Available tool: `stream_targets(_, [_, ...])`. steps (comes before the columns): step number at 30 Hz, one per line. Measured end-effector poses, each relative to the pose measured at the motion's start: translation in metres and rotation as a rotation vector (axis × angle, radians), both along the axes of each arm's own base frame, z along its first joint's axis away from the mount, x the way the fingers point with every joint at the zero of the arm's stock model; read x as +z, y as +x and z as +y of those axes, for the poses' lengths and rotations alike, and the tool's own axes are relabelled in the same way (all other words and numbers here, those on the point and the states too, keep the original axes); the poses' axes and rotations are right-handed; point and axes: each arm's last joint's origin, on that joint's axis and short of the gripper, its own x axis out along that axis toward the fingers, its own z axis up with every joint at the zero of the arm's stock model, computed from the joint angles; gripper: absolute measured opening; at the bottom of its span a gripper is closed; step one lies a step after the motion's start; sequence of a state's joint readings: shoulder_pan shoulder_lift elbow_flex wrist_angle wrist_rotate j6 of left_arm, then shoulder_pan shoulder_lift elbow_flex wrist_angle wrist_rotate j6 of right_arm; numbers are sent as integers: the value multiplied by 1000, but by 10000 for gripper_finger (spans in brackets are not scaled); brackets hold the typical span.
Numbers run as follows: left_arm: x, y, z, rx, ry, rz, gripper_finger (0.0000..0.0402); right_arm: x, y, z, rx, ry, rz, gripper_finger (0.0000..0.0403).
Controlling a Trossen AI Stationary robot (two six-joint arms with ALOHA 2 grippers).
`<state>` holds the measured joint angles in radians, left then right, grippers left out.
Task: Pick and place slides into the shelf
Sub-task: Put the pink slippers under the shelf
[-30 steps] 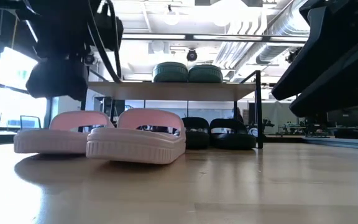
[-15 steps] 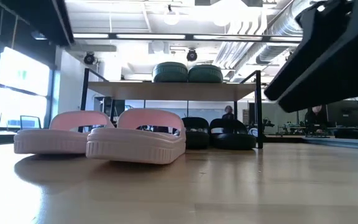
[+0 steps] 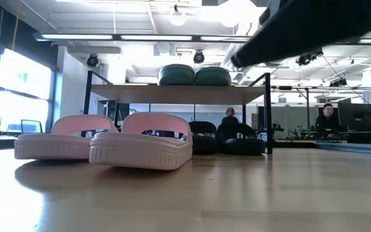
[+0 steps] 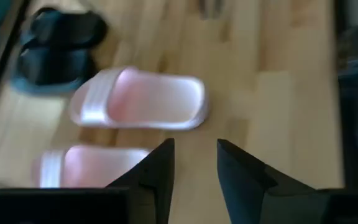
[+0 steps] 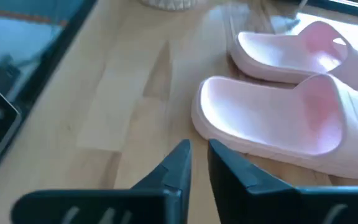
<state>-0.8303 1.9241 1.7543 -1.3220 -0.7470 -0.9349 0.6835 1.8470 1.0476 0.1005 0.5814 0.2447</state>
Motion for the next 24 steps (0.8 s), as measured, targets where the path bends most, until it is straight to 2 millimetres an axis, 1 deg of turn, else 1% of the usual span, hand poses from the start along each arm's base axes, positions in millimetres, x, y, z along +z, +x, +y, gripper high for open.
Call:
stream_targets(3, [6,9,-3,-86,-39,-24,93,6,-4,-11,12,60,-3,19])
stream_targets(4, [7,10,-4,-115,-54,-23,89,6,-6,-14,13,75,-1,11])
stream_targets(6, [10,19,-4,-173,-102,-22,81,5,-10,-17,8,93,3,3])
stream_targets(9, [12,34,-3,-285,-178,2,68,2,-13,-20,-17,101,6,5])
stream_targets(13, [15,60,2,-495,-318,-18,50,-3,-16,-21,-53,107,13,1])
stream_targets(16, [16,73,8,-618,-338,-32,36,-3,-16,-21,-75,119,9,1])
stream_targets(19, [15,80,20,-610,-310,-26,21,-4,-17,-23,-116,112,4,0])
stream_targets(22, [1,87,34,-574,-297,-3,6,-5,-15,-28,-148,108,18,0])
stream_targets(24, [-11,92,41,-578,-334,7,2,-7,-13,-33,-159,105,35,0])
